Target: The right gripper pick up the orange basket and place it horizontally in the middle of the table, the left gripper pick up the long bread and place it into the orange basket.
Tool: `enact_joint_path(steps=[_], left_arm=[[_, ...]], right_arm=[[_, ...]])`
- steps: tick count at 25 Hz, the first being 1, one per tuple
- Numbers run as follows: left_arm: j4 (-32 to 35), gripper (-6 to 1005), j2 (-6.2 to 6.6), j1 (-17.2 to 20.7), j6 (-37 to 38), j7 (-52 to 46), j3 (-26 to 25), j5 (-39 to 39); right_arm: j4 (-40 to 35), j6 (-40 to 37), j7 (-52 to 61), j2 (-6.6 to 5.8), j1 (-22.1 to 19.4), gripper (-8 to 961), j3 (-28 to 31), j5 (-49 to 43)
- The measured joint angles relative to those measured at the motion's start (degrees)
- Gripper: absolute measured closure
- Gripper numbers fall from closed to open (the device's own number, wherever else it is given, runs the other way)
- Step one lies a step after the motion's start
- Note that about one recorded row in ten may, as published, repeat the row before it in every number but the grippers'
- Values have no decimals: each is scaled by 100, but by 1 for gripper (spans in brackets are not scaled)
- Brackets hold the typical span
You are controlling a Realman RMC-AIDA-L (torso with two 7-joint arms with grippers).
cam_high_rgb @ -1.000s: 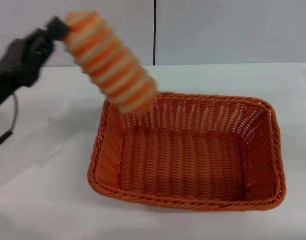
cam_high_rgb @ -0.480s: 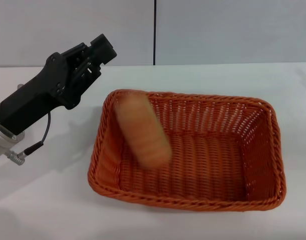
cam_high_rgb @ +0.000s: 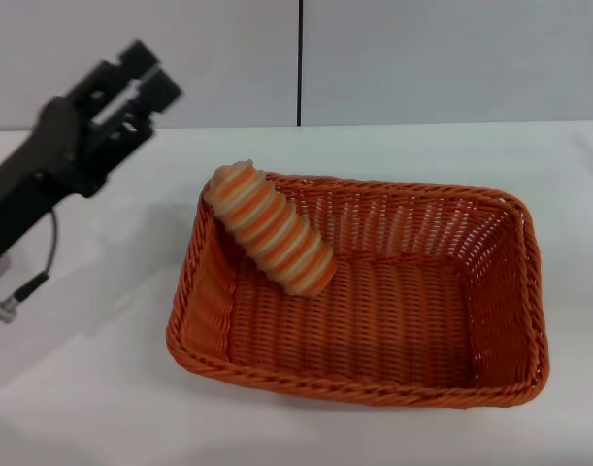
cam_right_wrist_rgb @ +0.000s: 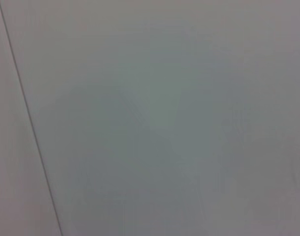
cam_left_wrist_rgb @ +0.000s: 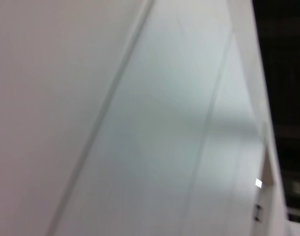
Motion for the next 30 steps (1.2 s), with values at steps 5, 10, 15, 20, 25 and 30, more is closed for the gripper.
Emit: enact_joint_path(steps=[5,10,15,20,25,30], left_arm=[[20,306,8,420,21,79,-964,-5],[-20,199,12,878,66,303,-1999,-8],[-233,177,12,1382,101,634,-2986,-8],[-617,270,7,1767,161,1199,-3772,-9],[-917,487,-5,1947,184,2046,-4142,-7],[-1014,730,-9,1958,164,2370,-4347,-5]], right_arm=[[-5,10,0,26,-82,437,110,148],[0,-21,0,87,-232,438,420,487],[71,-89,-159,251,-291,438,1103,724],[371,-195,-791,496,-298,438,2149,786],[1061,-224,-1953,563,-299,437,2967,786],[1179,-294,-2301,588,-394,479,3038,786]])
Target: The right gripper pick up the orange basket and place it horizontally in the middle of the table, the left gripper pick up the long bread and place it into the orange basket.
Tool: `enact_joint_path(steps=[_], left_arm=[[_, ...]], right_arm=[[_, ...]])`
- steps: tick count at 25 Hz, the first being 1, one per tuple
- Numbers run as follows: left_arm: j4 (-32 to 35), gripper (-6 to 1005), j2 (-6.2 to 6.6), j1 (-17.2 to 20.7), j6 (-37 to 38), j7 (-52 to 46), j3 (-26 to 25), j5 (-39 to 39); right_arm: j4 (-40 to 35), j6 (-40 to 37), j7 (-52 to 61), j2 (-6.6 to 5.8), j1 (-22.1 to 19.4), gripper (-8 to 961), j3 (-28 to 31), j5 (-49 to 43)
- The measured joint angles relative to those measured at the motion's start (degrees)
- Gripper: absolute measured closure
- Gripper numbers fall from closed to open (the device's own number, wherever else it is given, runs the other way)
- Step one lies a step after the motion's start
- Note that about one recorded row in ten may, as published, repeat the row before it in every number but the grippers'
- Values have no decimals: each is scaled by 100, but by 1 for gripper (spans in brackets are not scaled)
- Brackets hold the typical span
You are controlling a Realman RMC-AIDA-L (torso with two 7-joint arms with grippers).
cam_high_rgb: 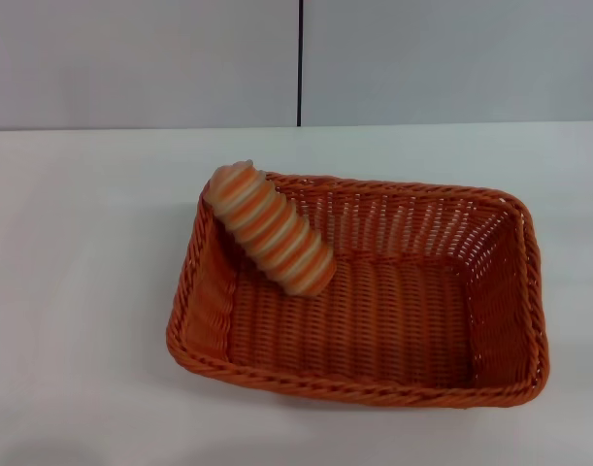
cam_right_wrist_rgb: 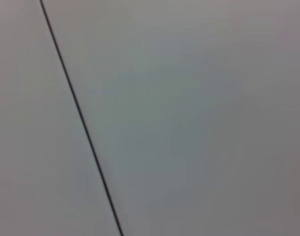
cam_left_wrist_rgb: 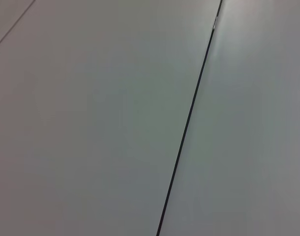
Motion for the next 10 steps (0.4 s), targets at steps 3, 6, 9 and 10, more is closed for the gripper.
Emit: enact_joint_path(steps=[3,6,9,10], left_arm=[[-1,863,4,-6,-18,15,-25,0],[-1,952,13,-12,-42,18,-42,0],[-1,952,15,-19,-53,20,-46,0],[-2,952,17,-36,-70,22,-53,0]], right_arm=[[87,-39,-11,1,-45,521,114,1],[158,-112,-11,-5,-82,658,203,-5],[163,-177,-9,-14,-85,749,173,-31],[164,-185,-9,-14,-82,749,171,-34]])
